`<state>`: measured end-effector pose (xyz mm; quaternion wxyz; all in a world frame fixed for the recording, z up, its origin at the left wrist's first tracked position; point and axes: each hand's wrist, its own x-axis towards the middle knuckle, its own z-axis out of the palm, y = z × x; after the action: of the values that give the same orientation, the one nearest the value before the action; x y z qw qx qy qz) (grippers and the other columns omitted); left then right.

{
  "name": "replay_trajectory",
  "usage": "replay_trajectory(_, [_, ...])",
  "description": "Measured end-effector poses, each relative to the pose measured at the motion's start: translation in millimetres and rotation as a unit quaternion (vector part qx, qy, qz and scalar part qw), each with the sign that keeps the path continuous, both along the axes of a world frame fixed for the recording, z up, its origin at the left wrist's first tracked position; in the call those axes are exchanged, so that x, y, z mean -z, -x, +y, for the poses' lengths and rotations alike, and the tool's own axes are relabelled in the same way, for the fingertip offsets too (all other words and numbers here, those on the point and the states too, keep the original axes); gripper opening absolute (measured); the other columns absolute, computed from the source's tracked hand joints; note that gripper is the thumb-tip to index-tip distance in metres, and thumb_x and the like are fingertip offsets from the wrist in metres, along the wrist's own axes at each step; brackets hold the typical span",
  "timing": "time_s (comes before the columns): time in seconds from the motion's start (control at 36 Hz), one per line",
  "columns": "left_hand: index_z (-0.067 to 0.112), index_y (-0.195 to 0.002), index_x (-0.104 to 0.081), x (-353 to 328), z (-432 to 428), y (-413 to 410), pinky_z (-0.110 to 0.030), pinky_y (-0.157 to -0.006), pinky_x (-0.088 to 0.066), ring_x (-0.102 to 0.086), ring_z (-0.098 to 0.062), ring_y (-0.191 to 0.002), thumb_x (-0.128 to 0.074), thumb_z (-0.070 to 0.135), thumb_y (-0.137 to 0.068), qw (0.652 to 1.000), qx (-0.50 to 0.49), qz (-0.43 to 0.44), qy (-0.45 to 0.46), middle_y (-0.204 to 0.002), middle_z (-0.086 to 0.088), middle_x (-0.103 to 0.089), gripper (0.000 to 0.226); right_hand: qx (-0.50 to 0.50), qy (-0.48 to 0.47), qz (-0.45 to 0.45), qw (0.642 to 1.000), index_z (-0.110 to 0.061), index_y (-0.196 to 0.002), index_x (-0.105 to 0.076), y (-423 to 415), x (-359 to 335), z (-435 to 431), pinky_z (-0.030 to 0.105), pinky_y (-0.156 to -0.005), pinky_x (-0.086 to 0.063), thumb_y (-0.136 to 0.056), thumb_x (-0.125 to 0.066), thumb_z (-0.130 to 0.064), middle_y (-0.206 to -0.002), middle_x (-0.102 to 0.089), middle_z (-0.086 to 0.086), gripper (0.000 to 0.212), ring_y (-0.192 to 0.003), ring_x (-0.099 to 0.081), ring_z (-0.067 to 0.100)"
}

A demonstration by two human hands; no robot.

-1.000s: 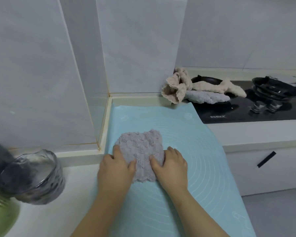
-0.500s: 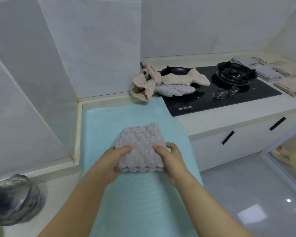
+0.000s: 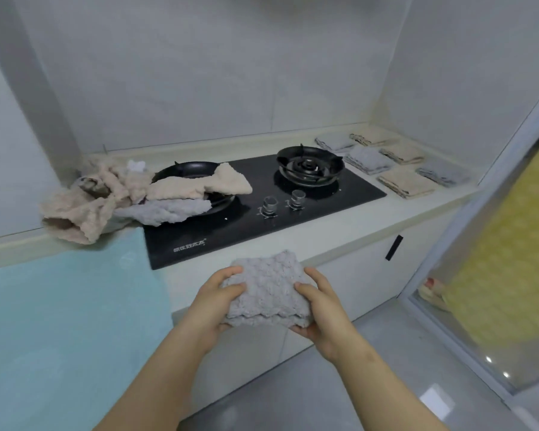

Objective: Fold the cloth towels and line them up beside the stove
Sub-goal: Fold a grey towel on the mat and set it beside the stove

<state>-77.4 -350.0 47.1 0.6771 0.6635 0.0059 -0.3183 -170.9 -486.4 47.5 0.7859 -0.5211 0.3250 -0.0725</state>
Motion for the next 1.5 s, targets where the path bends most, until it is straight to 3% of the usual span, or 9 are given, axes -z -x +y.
replay_trajectory(0.25, [0.028,-0.11,-0.058,-21.4,-162.3,2.8,-0.025,-0.063,-0.046,-0.059,-0.013,-0.076,-0.051,0.007,-0.092,1.0,0.0,-0.021,-0.006,-0.099,0.002,-0.062,0.028,0.009,0.016,0.005,1.0,-0.032,-0.123,-0.049,0.9,-15.6,-161.7,0.033,-0.068,-0.054,-0.093,-0.046,-0.01,-0.119,-0.059,0.001,0.038,-0.095,-0.061,0.021])
replay_trajectory(0.39, [0.034,-0.11,-0.058,-24.7,-232.2,-17.6,-0.038,-0.092,-0.045,-0.059,-0.024,-0.106,-0.054,0.011,-0.091,0.999,0.029,-0.04,-0.02,-0.121,-0.004,-0.059,0.03,0.033,0.016,0.0,0.999,-0.032,-0.123,-0.051,-14.8,-22.5,-230.0,0.031,-0.064,-0.053,-0.093,-0.046,-0.008,-0.123,-0.056,0.002,0.039,-0.097,-0.06,0.021])
replay_trajectory(0.53, [0.038,-0.1,-0.058,-24.7,-308.4,-54.1,-0.041,-0.097,-0.047,-0.058,-0.022,-0.109,-0.055,0.011,-0.09,0.997,0.055,-0.062,-0.008,-0.123,0.0,-0.058,0.028,0.053,0.031,0.006,0.998,-0.034,-0.12,-0.053,-43.0,-28.0,-300.8,0.034,-0.069,-0.055,-0.093,-0.046,-0.009,-0.12,-0.056,0.0,0.038,-0.096,-0.06,0.021])
replay_trajectory(0.92, [0.033,-0.104,-0.057,-31.7,-515.6,-189.0,-0.048,-0.098,-0.046,-0.058,-0.03,-0.109,-0.057,0.011,-0.087,0.99,0.098,-0.104,0.002,-0.117,-0.009,-0.061,0.028,0.1,0.074,-0.012,0.992,-0.032,-0.119,-0.049,-162.6,-41.2,-495.9,0.026,-0.053,-0.048,-0.093,-0.05,-0.013,-0.101,-0.064,-0.002,0.032,-0.076,-0.063,0.016])
replay_trajectory(1.06, [0.031,-0.092,-0.06,-31.4,-575.9,-221.2,-0.043,-0.092,-0.049,-0.06,-0.029,-0.106,-0.06,0.013,-0.086,0.988,0.092,-0.123,-0.016,-0.119,-0.01,-0.06,0.019,0.103,0.079,-0.01,0.992,-0.026,-0.121,-0.049,-198.8,-33.3,-562.7,0.028,-0.056,-0.05,-0.093,-0.051,-0.012,-0.097,-0.065,0.003,0.032,-0.078,-0.064,0.021])
replay_trajectory(1.17, [0.032,-0.09,-0.06,-30.4,-621.7,-245.3,-0.033,-0.087,-0.05,-0.059,-0.023,-0.104,-0.061,0.014,-0.087,0.989,0.078,-0.125,-0.014,-0.123,-0.009,-0.057,0.018,0.093,0.102,-0.004,0.99,-0.028,-0.117,-0.052,-229.5,-29.0,-615.8,0.041,-0.076,-0.051,-0.093,-0.052,-0.013,-0.092,-0.066,0.007,0.029,-0.082,-0.063,0.028])
replay_trajectory(1.28, [0.026,-0.098,-0.06,-29.6,-681.7,-270.1,-0.022,-0.06,-0.045,-0.06,-0.015,-0.084,-0.059,0.014,-0.089,0.993,0.034,-0.116,-0.01,-0.121,-0.009,-0.058,0.016,0.066,0.13,-0.001,0.989,-0.028,-0.116,-0.052,-265.2,-26.9,-682.0,0.038,-0.069,-0.053,-0.093,-0.052,-0.014,-0.1,-0.063,0.005,0.027,-0.081,-0.063,0.025])
replay_trajectory(1.36, [0.018,-0.104,-0.059,-34.5,-724.3,-282.1,-0.016,-0.049,-0.046,-0.058,-0.012,-0.07,-0.057,0.013,-0.09,0.996,-0.005,-0.085,0.006,-0.097,-0.005,-0.063,0.015,0.04,0.132,0.006,0.99,-0.026,-0.122,-0.051,-288.5,-26.0,-730.2,0.033,-0.062,-0.052,-0.093,-0.052,-0.016,-0.112,-0.06,0.007,0.031,-0.083,-0.061,0.022])
replay_trajectory(1.5, [0.012,-0.11,-0.059,-40.0,-782.5,-302.4,-0.026,-0.066,-0.048,-0.06,-0.018,-0.076,-0.059,0.014,-0.089,0.996,-0.04,-0.075,-0.002,-0.092,-0.007,-0.064,0.021,-0.016,0.108,-0.008,0.994,-0.028,-0.12,-0.052,-319.4,-30.7,-796.2,0.027,-0.065,-0.051,-0.09,-0.054,-0.014,-0.121,-0.06,0.001,0.033,-0.094,-0.062,0.018])
